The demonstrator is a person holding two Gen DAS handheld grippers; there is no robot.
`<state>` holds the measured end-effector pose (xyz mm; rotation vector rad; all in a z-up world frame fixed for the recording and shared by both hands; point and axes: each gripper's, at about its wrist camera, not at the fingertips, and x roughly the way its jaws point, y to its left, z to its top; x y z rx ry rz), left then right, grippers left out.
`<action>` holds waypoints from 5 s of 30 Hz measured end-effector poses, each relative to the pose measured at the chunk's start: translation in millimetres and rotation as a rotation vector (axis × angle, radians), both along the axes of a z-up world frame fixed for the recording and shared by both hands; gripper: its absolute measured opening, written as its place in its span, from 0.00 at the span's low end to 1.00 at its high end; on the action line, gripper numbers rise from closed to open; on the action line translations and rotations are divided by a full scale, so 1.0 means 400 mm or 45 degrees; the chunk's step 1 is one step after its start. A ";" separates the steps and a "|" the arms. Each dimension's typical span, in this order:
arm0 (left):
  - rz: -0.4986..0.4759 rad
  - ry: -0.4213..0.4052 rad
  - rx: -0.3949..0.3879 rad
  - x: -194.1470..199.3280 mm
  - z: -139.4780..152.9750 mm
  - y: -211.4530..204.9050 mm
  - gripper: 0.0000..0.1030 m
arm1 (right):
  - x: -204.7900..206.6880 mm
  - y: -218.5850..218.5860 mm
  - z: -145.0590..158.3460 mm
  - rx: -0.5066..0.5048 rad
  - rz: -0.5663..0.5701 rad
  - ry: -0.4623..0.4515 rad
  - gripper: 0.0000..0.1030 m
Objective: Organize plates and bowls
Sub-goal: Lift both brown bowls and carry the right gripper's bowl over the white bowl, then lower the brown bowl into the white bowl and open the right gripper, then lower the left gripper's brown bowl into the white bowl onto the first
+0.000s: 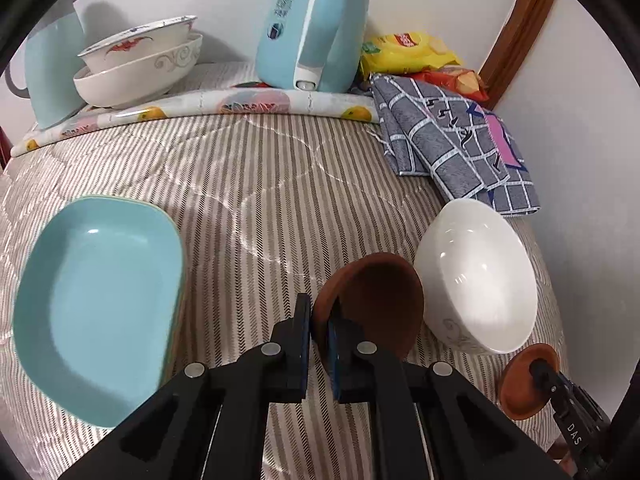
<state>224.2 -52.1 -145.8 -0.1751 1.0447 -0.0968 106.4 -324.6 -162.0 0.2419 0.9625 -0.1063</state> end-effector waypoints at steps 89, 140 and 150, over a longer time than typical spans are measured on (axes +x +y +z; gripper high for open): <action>0.156 -0.084 -0.124 0.041 0.084 0.253 0.08 | 0.322 0.229 -0.021 -0.319 0.227 0.219 0.14; -0.086 -0.139 -0.132 -0.064 0.159 0.006 0.08 | 0.035 0.063 0.169 -0.210 0.089 -0.071 0.47; -0.140 -0.118 -0.112 -0.035 0.139 -0.084 0.08 | -0.005 0.008 0.168 -0.184 0.049 -0.084 0.47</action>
